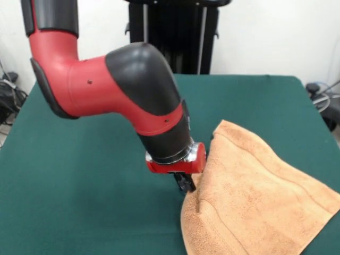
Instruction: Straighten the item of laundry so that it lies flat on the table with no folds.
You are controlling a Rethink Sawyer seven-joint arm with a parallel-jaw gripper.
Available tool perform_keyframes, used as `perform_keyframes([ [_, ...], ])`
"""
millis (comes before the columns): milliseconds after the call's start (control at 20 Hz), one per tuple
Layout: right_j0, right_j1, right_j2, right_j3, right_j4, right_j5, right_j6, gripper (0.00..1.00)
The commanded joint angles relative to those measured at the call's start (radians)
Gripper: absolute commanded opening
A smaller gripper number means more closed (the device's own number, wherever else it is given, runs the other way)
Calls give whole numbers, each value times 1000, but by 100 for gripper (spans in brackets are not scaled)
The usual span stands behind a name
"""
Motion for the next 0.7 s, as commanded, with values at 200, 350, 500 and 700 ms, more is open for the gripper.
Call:
perform_keyframes([
  [200,-146,244,21,-147,-235,-159,-394,0],
  [350,-160,248,30,-156,-240,-134,-419,0],
  [500,-172,249,39,-161,-246,-119,-435,0],
  [700,-189,257,53,-167,-252,-104,-464,0],
])
